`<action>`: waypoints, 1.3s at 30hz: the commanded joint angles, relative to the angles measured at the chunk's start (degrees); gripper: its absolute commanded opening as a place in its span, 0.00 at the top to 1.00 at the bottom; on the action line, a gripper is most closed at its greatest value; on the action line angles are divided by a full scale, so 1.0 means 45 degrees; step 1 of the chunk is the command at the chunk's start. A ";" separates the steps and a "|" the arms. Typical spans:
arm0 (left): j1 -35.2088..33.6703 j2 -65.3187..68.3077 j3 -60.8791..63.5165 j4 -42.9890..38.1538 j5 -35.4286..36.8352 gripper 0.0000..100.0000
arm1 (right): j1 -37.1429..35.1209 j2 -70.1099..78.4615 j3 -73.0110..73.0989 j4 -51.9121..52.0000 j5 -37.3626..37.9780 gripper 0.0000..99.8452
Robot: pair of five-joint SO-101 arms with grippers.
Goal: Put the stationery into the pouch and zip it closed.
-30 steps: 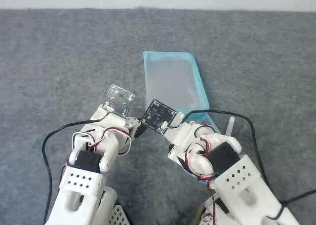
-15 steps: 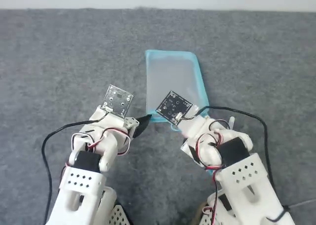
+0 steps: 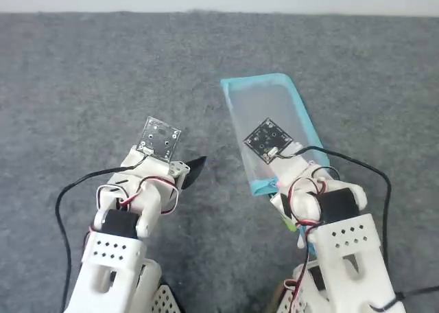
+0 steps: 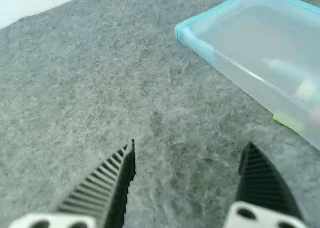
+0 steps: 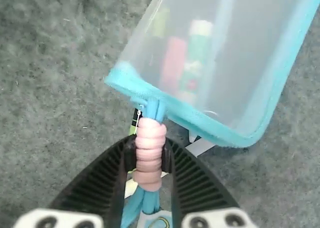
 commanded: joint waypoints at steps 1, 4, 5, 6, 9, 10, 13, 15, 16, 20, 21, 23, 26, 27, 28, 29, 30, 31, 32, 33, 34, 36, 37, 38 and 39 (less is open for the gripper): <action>0.0059 0.0020 0.0010 -0.0352 0.0000 0.69 | -0.0576 -0.0244 -0.0645 -0.0166 -0.0020 0.99; 0.0059 0.0020 0.0049 -0.0313 -0.0234 0.69 | -0.1729 -0.0205 -0.1485 -0.0225 -0.0860 0.99; 0.0059 0.0000 0.0010 -0.0156 -0.0234 0.69 | -0.2120 -0.0127 -0.1856 -0.0186 -0.1055 0.99; 0.0059 0.0000 -0.0029 -0.0020 -0.0234 0.69 | -0.2491 0.0010 -0.2325 -0.0107 -0.1250 0.99; 0.0059 0.0000 -0.0029 0.0098 -0.0274 0.69 | -0.3253 0.0947 -0.3497 -0.0107 -0.1836 0.99; 0.0059 0.0000 -0.0029 0.0117 -0.0293 0.69 | -0.3409 0.1319 -0.3770 -0.0127 -0.1973 0.99; 0.0059 -0.0078 -0.0186 0.0527 -0.0313 0.69 | -0.3643 0.2198 -0.4239 -0.0322 -0.2208 0.99; 0.0059 -0.0371 -0.0322 0.0938 -0.0313 0.69 | -0.3819 0.2510 -0.4357 -0.0498 -0.2227 0.99; 0.0078 -0.0625 -0.0322 0.1114 -0.0313 0.69 | -0.3917 0.2608 -0.4376 -0.0518 -0.2227 0.99; 0.0801 -0.1915 -0.0029 0.1934 -0.0313 0.69 | -0.4112 0.2628 -0.4396 -0.0694 -0.2227 0.99; 0.1133 -0.2286 0.0068 0.2227 -0.0313 0.69 | -0.4112 0.2647 -0.4396 -0.0791 -0.2227 0.99; 0.1602 -0.3028 0.0186 0.2696 -0.0313 0.69 | -0.4112 0.2745 -0.4396 -0.0908 -0.2247 0.99; 0.1680 -0.3810 0.0205 0.3087 -0.0274 0.69 | -0.4132 0.2608 -0.4396 -0.0850 -0.2344 0.99; 0.1661 -0.3946 0.0303 0.3067 -0.0274 0.69 | -0.4132 0.2608 -0.4396 -0.0850 -0.2305 0.99; 0.1661 -0.4005 0.0400 0.3009 -0.0274 0.69 | -0.4132 0.2608 -0.4396 -0.0850 -0.2305 0.99; 0.1661 -0.3985 0.0420 0.2989 -0.0274 0.69 | -0.4132 0.2608 -0.4396 -0.0850 -0.2305 0.99; 0.1661 -0.3946 0.0440 0.2969 -0.0254 0.69 | -0.4132 0.2608 -0.4396 -0.0830 -0.2305 0.99; 0.1661 -0.3907 0.0440 0.2930 -0.0254 0.69 | -0.4132 0.2608 -0.4396 -0.0830 -0.2305 0.99; 0.1582 -0.3888 0.0459 0.2794 -0.0254 0.69 | -0.4151 0.2608 -0.4396 -0.0791 -0.2305 0.99; 0.1426 -0.3810 0.0479 0.2618 -0.0254 0.69 | -0.4151 0.2608 -0.4396 -0.0694 -0.2305 0.99; 0.1250 -0.3712 0.0498 0.2462 -0.0254 0.69 | -0.4151 0.2589 -0.4415 -0.0615 -0.2325 0.99; 0.0996 -0.3399 0.0498 0.2129 -0.0254 0.69 | -0.4171 0.2491 -0.4454 -0.0361 -0.2325 0.99; 0.0918 -0.3204 0.0498 0.1915 -0.0254 0.69 | -0.4327 0.2335 -0.4493 -0.0205 -0.2325 0.99; 0.0899 -0.2969 0.0498 0.1700 -0.0254 0.69 | -0.4601 0.2100 -0.4532 -0.0010 -0.2305 0.99; 0.0899 -0.2735 0.0498 0.1485 -0.0254 0.69 | -0.4874 0.1807 -0.4532 0.0147 -0.2247 0.99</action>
